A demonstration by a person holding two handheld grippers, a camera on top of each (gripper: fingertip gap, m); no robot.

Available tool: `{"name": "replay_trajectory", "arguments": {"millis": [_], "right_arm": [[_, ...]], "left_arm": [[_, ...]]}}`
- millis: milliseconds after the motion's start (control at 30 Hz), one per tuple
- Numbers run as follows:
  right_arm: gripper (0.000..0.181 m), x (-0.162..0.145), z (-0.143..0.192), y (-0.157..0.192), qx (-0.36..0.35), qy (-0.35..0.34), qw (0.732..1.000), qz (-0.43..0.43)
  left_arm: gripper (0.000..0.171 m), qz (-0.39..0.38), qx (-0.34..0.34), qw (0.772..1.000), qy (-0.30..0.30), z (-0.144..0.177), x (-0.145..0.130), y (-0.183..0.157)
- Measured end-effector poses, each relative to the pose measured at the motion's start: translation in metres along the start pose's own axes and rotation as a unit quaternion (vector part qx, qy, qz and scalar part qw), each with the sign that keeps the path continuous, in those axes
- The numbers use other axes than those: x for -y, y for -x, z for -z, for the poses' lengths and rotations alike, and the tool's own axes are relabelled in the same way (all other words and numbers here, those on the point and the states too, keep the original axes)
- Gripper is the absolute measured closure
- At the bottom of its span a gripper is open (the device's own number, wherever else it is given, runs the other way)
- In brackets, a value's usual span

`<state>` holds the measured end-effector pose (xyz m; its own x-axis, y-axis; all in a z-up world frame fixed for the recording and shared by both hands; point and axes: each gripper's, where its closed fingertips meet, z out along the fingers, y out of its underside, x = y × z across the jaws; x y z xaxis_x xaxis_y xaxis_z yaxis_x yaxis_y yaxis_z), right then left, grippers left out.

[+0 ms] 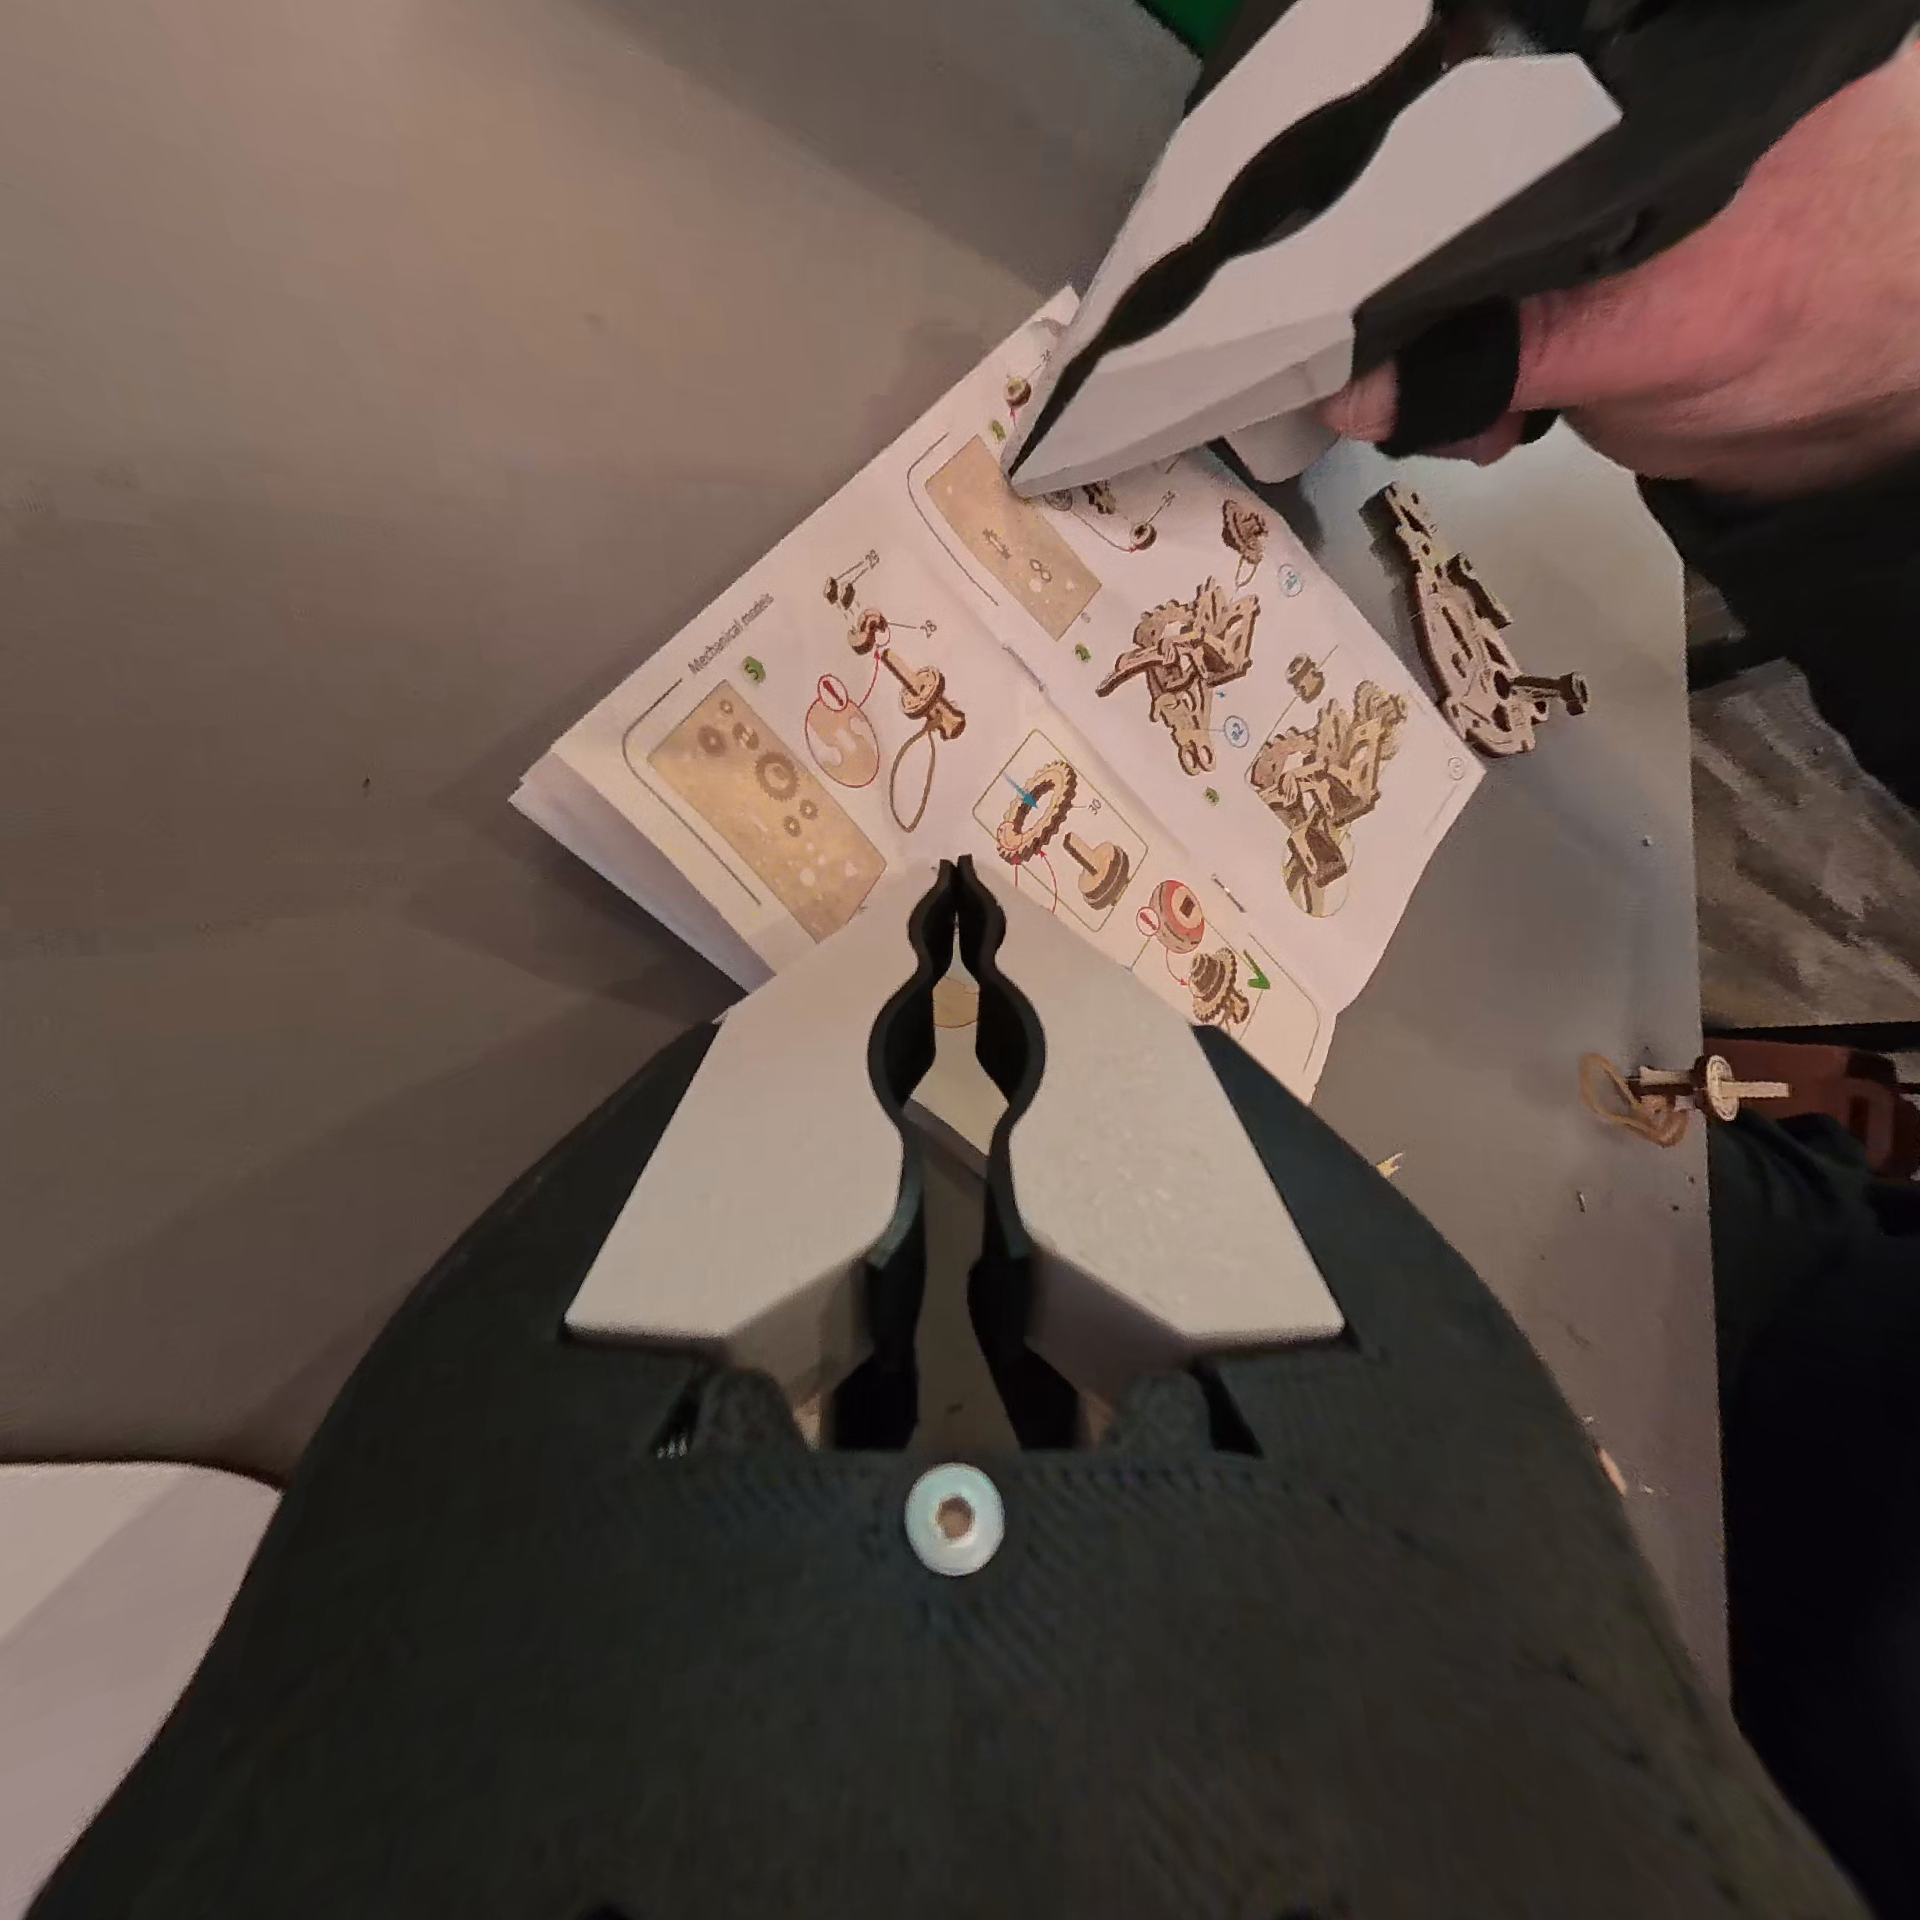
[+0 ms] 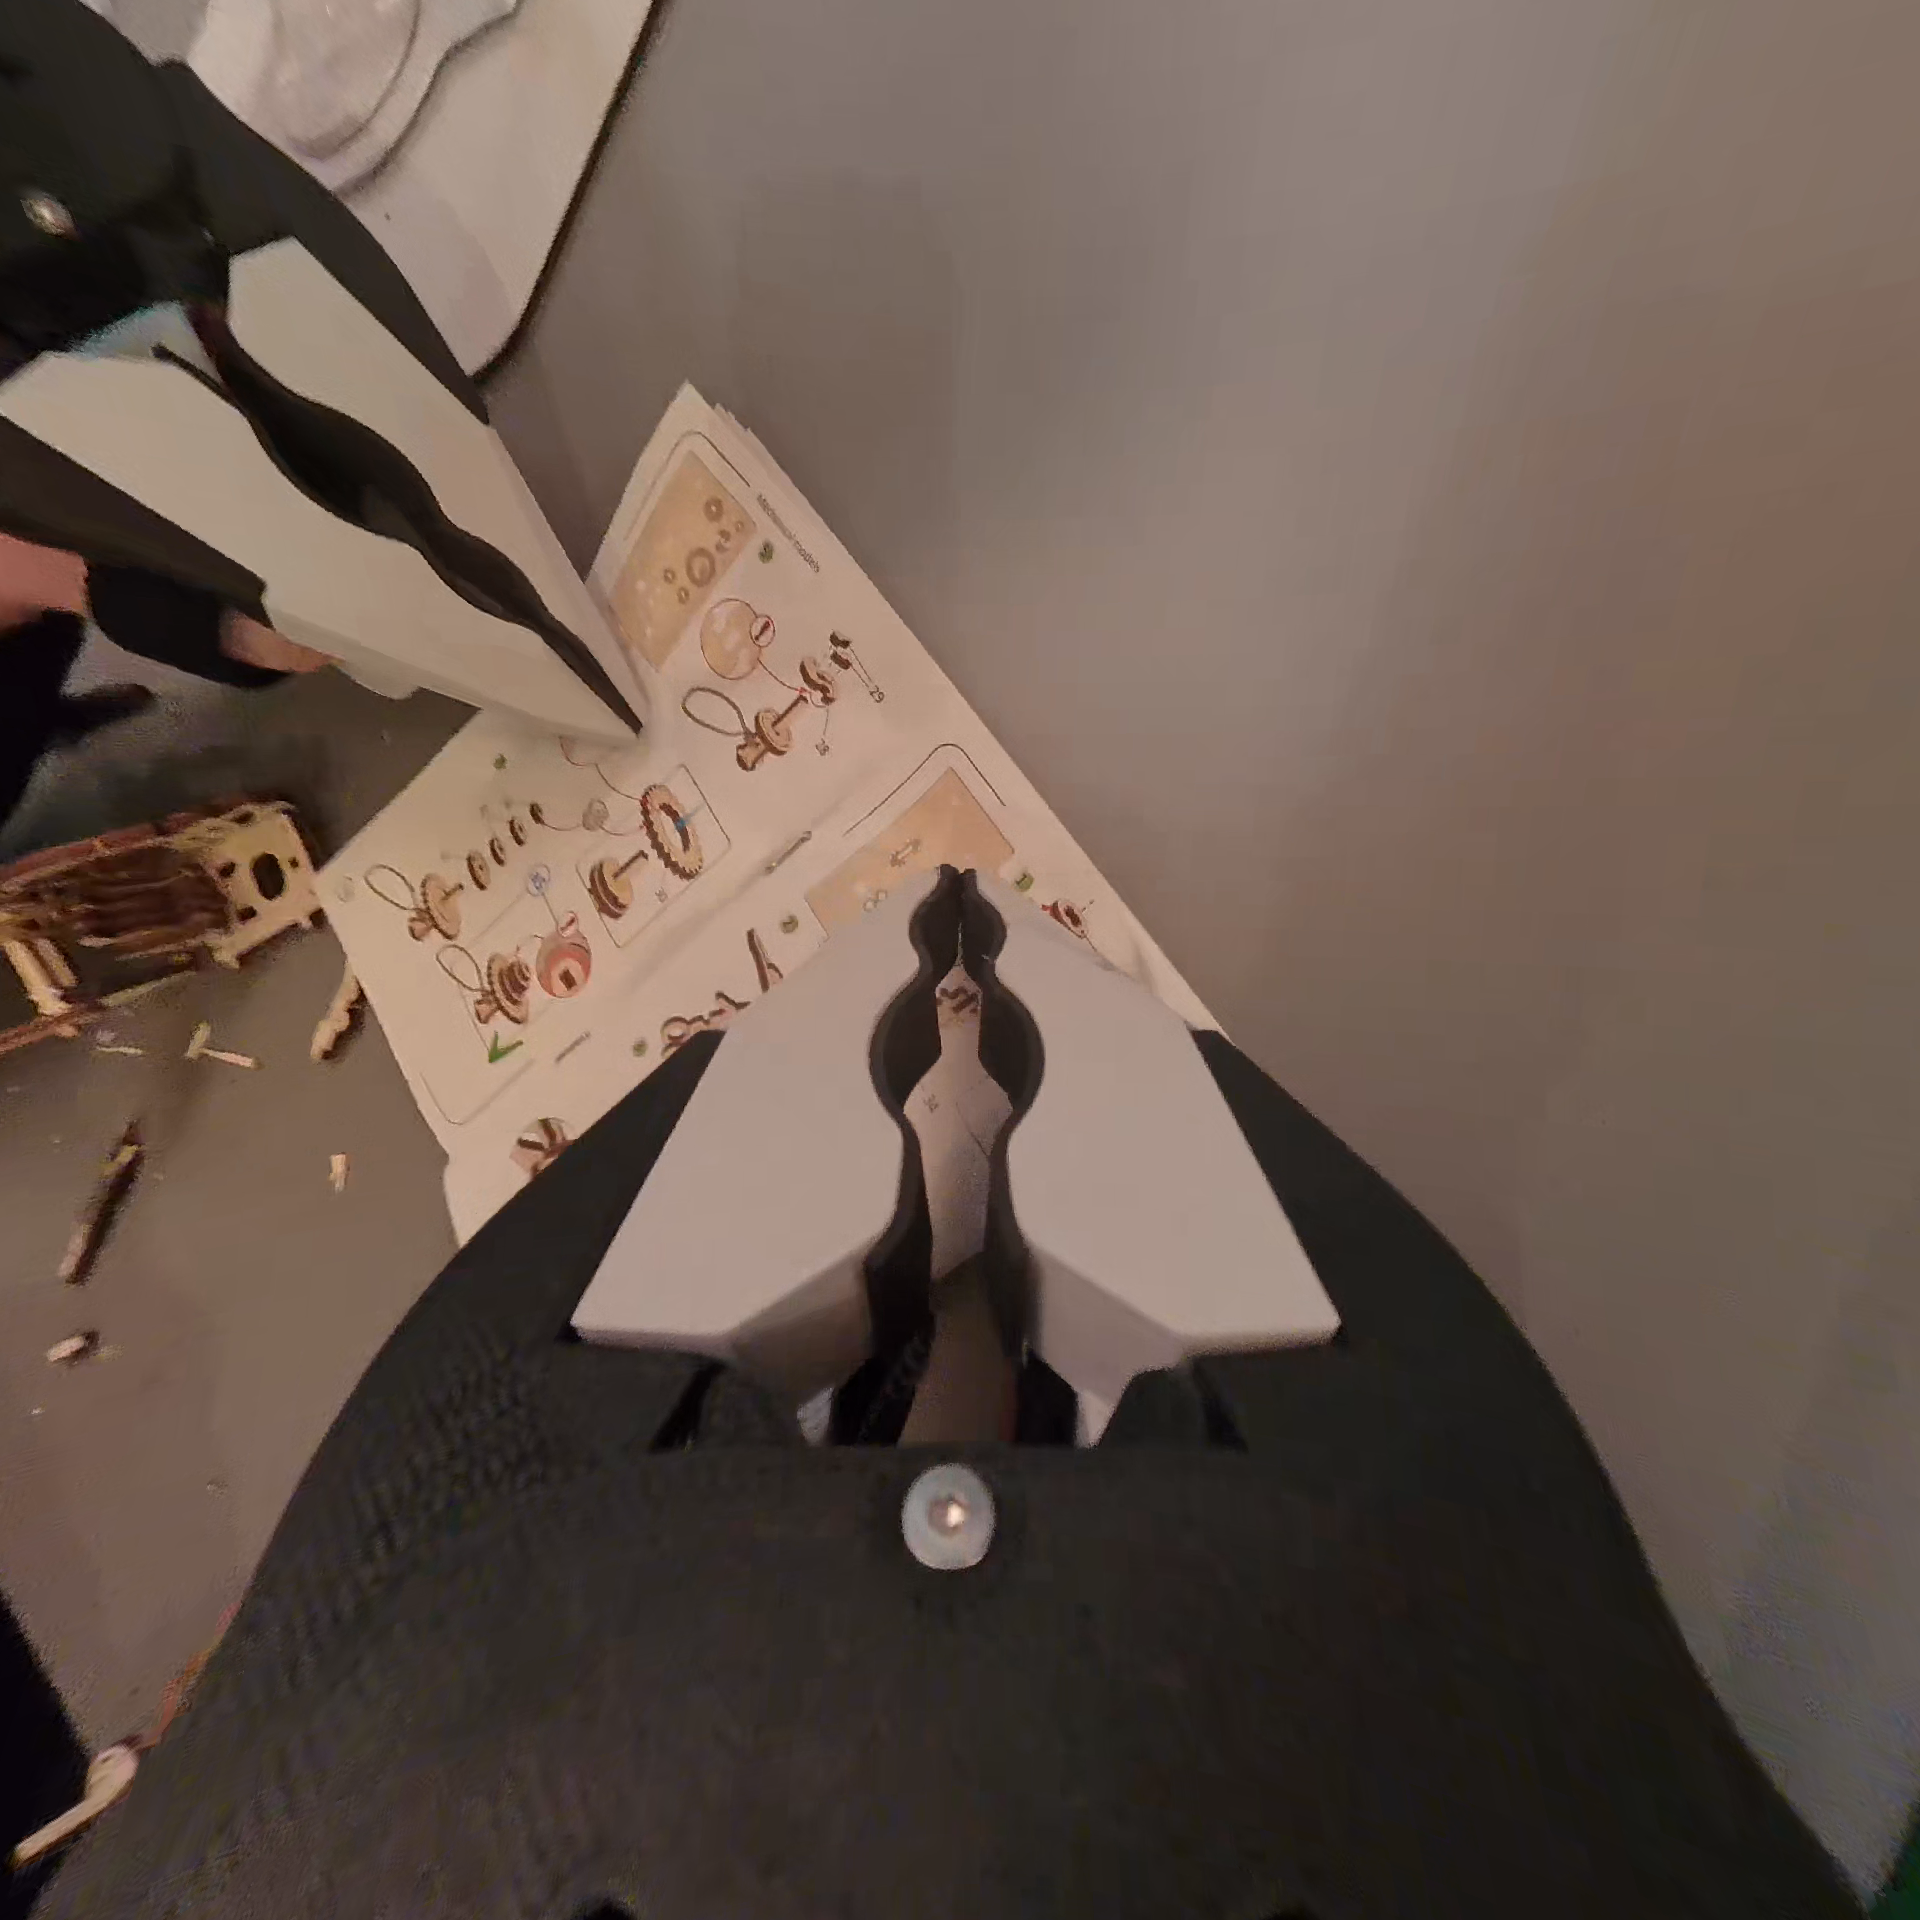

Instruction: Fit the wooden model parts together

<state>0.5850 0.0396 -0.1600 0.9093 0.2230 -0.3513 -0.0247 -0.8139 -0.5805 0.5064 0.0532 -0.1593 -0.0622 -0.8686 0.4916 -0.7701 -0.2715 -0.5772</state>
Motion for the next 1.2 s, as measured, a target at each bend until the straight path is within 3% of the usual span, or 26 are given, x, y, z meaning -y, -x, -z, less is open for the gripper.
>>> {"name": "replay_trajectory", "arguments": {"millis": [67, 300, 467, 600, 900, 1100, 1200], "right_arm": [[0.181, 0.0, 0.0, -0.001, -0.021, 0.01, 1.0, 0.02], [0.181, -0.001, 0.0, -0.001, 0.007, 0.002, 1.0, -0.022], [0.181, 0.0, 0.0, 0.0, 0.005, 0.01, 1.0, -0.021], [0.181, 0.0, 0.0, 0.0, -0.004, 0.023, 1.0, -0.007], [0.181, 0.0, 0.0, -0.001, -0.011, 0.025, 1.0, 0.014], [0.181, 0.001, 0.0, 0.002, -0.011, 0.033, 0.999, 0.037], [0.181, 0.012, 0.007, 0.015, 0.017, 0.002, 0.999, 0.031]], "left_arm": [[0.171, 0.003, 0.001, 1.0, 0.0, 0.0, 0.0, 0.0], [0.171, 0.06, -0.042, 0.997, -0.02, 0.001, 0.0, 0.0], [0.171, 0.061, -0.053, 0.997, 0.001, 0.007, -0.007, -0.003], [0.171, 0.034, -0.006, 0.999, -0.028, 0.002, 0.005, 0.005], [0.171, -0.004, 0.035, 0.999, -0.014, 0.003, 0.002, 0.008], [0.171, -0.035, 0.014, 0.999, 0.004, 0.002, 0.0, -0.002], [0.17, -0.046, -0.008, 0.999, -0.006, 0.003, 0.005, -0.014]]}}
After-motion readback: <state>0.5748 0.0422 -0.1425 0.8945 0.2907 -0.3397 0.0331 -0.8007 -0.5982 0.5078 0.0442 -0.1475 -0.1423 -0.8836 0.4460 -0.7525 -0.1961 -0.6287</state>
